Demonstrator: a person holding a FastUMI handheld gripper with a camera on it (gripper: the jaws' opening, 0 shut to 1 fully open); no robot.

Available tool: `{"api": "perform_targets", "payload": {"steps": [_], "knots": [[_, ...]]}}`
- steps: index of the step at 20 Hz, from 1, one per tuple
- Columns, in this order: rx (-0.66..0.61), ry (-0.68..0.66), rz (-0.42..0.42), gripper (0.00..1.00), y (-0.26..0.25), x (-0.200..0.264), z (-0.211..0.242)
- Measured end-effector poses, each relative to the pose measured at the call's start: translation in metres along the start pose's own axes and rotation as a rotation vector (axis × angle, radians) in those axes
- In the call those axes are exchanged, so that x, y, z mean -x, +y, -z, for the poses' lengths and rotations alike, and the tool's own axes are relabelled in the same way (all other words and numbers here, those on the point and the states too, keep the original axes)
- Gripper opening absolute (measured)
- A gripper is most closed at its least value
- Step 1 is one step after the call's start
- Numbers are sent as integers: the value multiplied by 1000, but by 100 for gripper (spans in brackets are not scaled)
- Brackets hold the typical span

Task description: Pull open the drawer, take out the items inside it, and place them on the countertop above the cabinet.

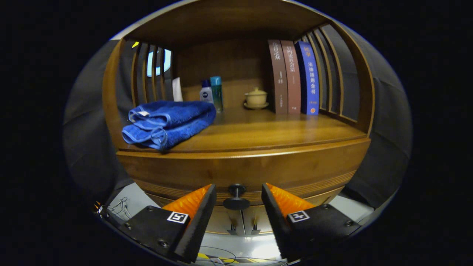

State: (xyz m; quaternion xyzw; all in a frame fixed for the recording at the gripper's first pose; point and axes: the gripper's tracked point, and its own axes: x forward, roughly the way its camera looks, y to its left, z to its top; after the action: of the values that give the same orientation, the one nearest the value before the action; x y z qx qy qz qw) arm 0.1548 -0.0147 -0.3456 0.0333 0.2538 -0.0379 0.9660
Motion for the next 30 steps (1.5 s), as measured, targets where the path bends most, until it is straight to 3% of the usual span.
{"api": "perform_targets", "payload": {"steps": [3, 6, 9, 17, 30], "knots": [[9, 53, -4, 75, 2, -18, 17], [16, 50, 16, 48, 1, -14, 17], [24, 59, 17, 34, 2, -17, 20], [22, 75, 15, 34, 3, -5, 24], [-7, 145, 29, 34, 2, 93, 66]]}}
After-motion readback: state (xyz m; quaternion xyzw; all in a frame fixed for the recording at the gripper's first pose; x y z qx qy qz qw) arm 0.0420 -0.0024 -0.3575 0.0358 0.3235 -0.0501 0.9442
